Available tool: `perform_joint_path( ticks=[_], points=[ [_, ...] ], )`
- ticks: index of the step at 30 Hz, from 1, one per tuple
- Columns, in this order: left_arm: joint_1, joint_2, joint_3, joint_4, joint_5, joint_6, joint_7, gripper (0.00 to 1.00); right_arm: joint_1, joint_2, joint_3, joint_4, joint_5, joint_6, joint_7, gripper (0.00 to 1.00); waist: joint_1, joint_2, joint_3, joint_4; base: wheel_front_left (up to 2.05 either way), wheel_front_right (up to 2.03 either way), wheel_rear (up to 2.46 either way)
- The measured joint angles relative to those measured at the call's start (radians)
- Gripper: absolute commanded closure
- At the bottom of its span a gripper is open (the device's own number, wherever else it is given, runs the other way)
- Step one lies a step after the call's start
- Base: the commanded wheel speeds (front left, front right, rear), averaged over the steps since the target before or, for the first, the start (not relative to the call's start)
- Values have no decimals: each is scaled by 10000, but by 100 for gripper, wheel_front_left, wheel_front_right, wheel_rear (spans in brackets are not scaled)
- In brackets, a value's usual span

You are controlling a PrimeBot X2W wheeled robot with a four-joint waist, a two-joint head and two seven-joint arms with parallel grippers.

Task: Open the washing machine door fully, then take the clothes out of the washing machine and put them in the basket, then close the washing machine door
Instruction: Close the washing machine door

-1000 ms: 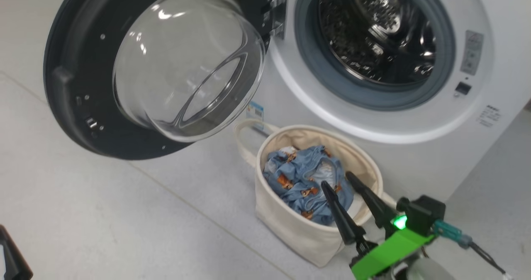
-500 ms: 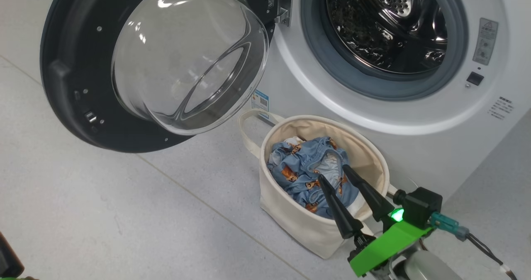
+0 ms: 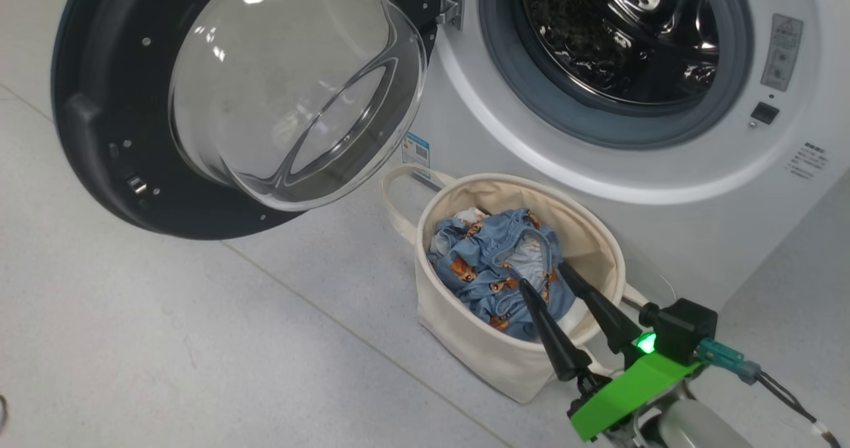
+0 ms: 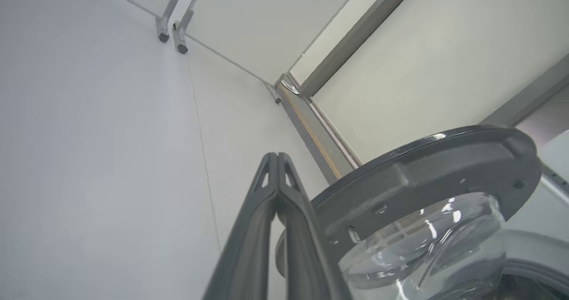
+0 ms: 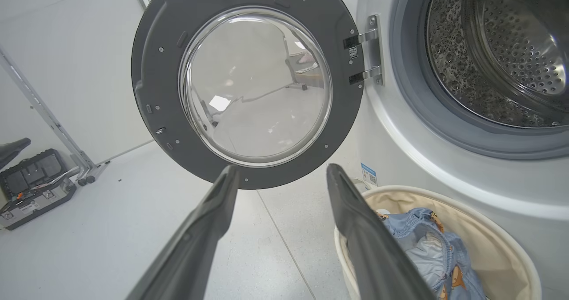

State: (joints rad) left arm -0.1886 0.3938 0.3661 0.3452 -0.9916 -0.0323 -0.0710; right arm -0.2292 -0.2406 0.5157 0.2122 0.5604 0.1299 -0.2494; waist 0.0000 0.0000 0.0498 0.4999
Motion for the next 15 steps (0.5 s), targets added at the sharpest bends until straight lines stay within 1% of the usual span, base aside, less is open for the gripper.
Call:
perform_joint_path(
  ticks=[3, 5, 7, 8, 10, 13, 15],
  points=[
    [-1171, 98, 284, 1127, -1496, -430, 1160, 100, -2, -188, -2, -4, -4, 0, 0, 0, 0, 0, 139, -25, 0, 0, 0],
    [-1966, 326, 566, 2088, -2355, -487, 1875, 100, -4, -330, -10, -6, -35, 0, 0, 0, 0, 0, 253, -44, 0, 0, 0],
    [-2532, 790, 635, 3001, -2508, -506, 2362, 100, -33, -460, -6, -33, -50, 0, 0, 0, 0, 0, 359, -89, 0, 0, 0],
    [-2802, 940, 840, 3425, -2823, -520, 2637, 100, -64, -520, -4, -67, -50, 0, 0, 0, 0, 0, 409, -136, 0, 0, 0],
    [-3356, 1179, 1200, 4238, -3467, -554, 3060, 100, -168, -633, -4, -161, -52, 0, 2, 0, 0, 0, 527, -248, 0, 0, 0],
    [-4147, 1467, 1582, 5269, -4013, -560, 3442, 100, -271, -853, -17, -297, -59, 0, 29, 0, 0, 0, 713, -443, 0, 0, 0],
    [-4527, 1722, 1536, 5760, -4006, -566, 3651, 100, -312, -972, -69, -387, -63, 0, 146, 0, 0, 0, 840, -574, 0, 0, 0]
  ],
)
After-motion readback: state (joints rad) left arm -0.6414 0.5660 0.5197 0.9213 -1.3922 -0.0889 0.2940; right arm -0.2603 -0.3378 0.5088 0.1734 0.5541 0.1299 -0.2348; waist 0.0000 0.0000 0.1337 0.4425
